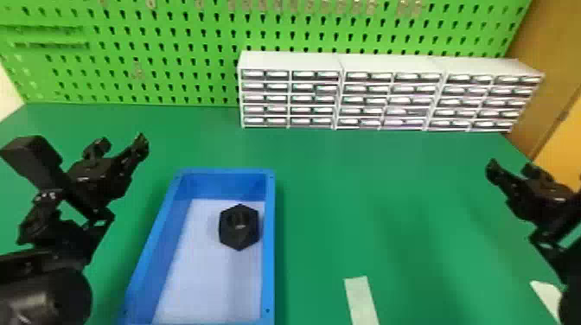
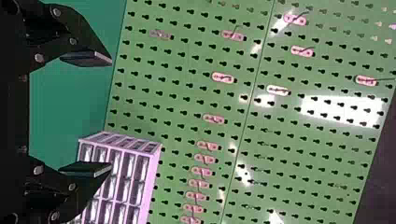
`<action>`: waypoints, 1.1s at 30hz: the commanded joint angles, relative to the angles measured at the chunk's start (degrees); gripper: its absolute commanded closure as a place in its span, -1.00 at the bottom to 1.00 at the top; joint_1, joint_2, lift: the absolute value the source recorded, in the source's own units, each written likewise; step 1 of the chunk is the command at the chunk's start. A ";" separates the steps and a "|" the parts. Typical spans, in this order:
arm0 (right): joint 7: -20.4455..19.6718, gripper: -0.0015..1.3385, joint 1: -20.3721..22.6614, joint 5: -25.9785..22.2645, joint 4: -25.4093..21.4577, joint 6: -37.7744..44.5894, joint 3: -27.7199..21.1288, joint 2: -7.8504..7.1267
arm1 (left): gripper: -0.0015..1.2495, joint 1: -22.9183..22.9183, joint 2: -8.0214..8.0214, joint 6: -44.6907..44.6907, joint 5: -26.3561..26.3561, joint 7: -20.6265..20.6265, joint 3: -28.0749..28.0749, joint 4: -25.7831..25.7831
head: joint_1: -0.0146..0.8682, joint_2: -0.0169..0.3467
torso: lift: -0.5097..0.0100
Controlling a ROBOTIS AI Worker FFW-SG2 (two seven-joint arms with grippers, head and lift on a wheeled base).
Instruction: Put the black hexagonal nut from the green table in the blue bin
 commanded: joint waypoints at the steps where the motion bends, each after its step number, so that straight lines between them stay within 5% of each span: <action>1: 0.11 -0.20 -0.23 0.04 0.00 0.00 -1.08 -1.23 | -0.27 -0.08 0.00 0.00 -0.16 0.00 -0.09 -0.03 | 0.60 -0.86 | 0.59; 17: 0.46 -0.20 0.03 0.65 0.62 -0.70 -2.22 -0.70 | -0.27 -0.16 0.00 0.00 -0.07 0.00 -0.88 -0.03 | 0.60 -0.86 | 0.59; 33: 1.86 -0.20 -1.20 -0.49 1.06 2.29 -0.90 -2.54 | -0.27 0.63 -0.26 0.09 -0.43 0.00 -1.84 -0.21 | 0.60 -0.86 | 0.59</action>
